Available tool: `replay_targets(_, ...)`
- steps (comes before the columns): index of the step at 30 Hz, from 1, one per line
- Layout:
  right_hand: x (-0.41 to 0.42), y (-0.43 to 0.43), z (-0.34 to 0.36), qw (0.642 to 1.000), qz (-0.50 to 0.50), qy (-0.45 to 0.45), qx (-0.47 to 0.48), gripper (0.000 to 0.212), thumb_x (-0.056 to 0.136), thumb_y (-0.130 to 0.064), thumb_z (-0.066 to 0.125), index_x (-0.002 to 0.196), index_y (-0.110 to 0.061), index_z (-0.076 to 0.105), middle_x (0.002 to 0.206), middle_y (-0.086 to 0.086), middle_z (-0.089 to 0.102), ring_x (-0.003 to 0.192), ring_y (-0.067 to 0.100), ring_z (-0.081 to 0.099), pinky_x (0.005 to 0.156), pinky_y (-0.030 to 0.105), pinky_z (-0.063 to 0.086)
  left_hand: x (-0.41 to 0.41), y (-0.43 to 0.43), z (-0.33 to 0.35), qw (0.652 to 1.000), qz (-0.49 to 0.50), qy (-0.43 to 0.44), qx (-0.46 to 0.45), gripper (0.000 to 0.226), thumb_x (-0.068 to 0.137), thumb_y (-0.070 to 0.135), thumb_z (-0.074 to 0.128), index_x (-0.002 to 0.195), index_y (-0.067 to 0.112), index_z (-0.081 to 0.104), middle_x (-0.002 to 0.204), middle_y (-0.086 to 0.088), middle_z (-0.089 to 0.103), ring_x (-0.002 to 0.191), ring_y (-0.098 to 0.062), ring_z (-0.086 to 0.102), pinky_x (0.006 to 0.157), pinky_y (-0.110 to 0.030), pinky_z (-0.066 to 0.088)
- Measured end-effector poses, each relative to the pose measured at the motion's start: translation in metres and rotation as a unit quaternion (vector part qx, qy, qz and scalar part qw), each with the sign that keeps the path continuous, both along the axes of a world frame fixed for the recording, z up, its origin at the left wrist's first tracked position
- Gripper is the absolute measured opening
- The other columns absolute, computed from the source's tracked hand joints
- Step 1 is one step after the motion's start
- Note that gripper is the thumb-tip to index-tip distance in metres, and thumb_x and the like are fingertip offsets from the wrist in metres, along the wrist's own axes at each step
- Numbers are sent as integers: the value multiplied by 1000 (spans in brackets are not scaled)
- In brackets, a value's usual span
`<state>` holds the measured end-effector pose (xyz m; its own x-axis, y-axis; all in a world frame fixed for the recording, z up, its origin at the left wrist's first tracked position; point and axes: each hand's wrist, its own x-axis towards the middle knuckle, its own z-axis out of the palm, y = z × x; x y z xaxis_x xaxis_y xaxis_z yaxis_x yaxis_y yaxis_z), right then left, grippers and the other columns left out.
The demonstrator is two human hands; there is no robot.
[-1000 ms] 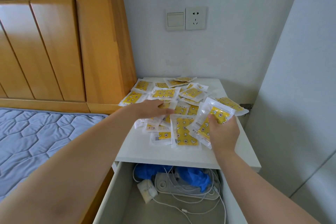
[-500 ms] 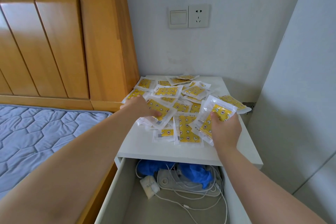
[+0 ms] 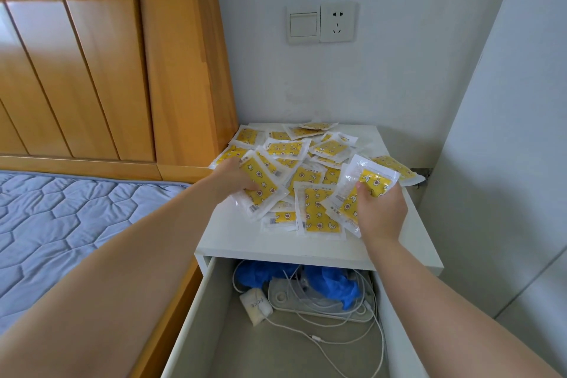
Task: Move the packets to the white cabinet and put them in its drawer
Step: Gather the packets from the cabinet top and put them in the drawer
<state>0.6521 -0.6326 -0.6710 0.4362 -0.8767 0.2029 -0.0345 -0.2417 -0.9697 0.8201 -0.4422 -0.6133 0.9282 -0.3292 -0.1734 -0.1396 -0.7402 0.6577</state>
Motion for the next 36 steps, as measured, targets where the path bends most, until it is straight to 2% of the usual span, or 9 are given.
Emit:
replay_targets(5, -7, 7, 11, 999, 23, 31, -10, 37, 90, -21, 64, 123, -10, 52, 111, 0, 62, 95, 13, 58, 59, 7, 35, -18, 9, 5, 990, 48, 48, -127, 51, 85, 1, 65, 133, 9, 49, 119, -12, 60, 103, -28, 60, 82, -36, 52)
replay_targets(9, -14, 15, 31, 997, 66, 42, 6, 41, 86, -20, 68, 123, -10, 53, 113, 0, 59, 105, 18, 55, 83, 25, 40, -45, 18, 13, 979, 35, 36, -195, 34, 84, -1, 66, 115, 12, 57, 112, -9, 64, 99, -25, 62, 78, -33, 52)
replay_targets(13, -23, 28, 55, 966, 170, 17, 192, 80, 68, -29, 83, 135, -7, 45, 130, 6, 55, 120, 24, 52, 102, 43, 43, -73, 27, 23, 969, -23, 67, -236, 51, 79, -4, 72, 122, 15, 53, 109, -7, 64, 99, -24, 64, 85, -37, 55)
replay_targets(14, -29, 29, 59, 945, 204, -7, 256, 79, 64, -26, 85, 132, -8, 50, 127, 9, 59, 118, 27, 55, 100, 49, 45, -81, 29, 26, 964, -40, 90, -245, 58, 78, -6, 72, 127, 15, 50, 111, -8, 64, 101, -26, 64, 87, -40, 55)
replay_targets(17, -57, 35, 69, 891, 288, -6, 351, 19, 82, -12, 71, 100, -11, 67, 91, 8, 72, 90, 26, 67, 80, 46, 54, -105, 34, 36, 942, -109, 157, -277, 60, 78, -13, 68, 129, 11, 47, 117, -11, 64, 105, -29, 64, 90, -45, 54)
replay_targets(19, -77, 35, 70, 873, 321, 14, 366, 8, 88, -10, 63, 93, -13, 67, 81, 6, 73, 78, 23, 70, 73, 42, 56, -124, 35, 42, 929, -155, 181, -285, 53, 79, -14, 65, 122, 14, 51, 114, -9, 66, 105, -27, 65, 88, -42, 55)
replay_targets(30, -180, 42, 94, 868, 397, 115, 276, 15, 91, -4, 54, 100, -9, 65, 84, 8, 74, 75, 24, 72, 66, 41, 59, -215, 41, 49, 963, -242, 53, -104, 79, 69, 7, 83, 137, 21, 45, 116, -1, 57, 105, -20, 57, 91, -28, 46)
replay_targets(33, -201, 48, 98, 877, 392, 147, 238, 17, 88, -1, 58, 102, -6, 65, 87, 10, 74, 75, 24, 72, 64, 41, 60, -237, 46, 40, 954, -256, 88, -130, 81, 70, 2, 82, 139, 19, 43, 122, -3, 58, 104, -18, 61, 89, -28, 51)
replay_targets(36, -218, 55, 86, 891, 365, 185, 197, 35, 83, 1, 65, 117, 0, 61, 104, 14, 69, 94, 30, 67, 77, 43, 56, -256, 52, 23, 934, -259, 145, -197, 80, 73, -10, 74, 138, 25, 44, 113, -9, 63, 85, -16, 70, 67, -25, 57)
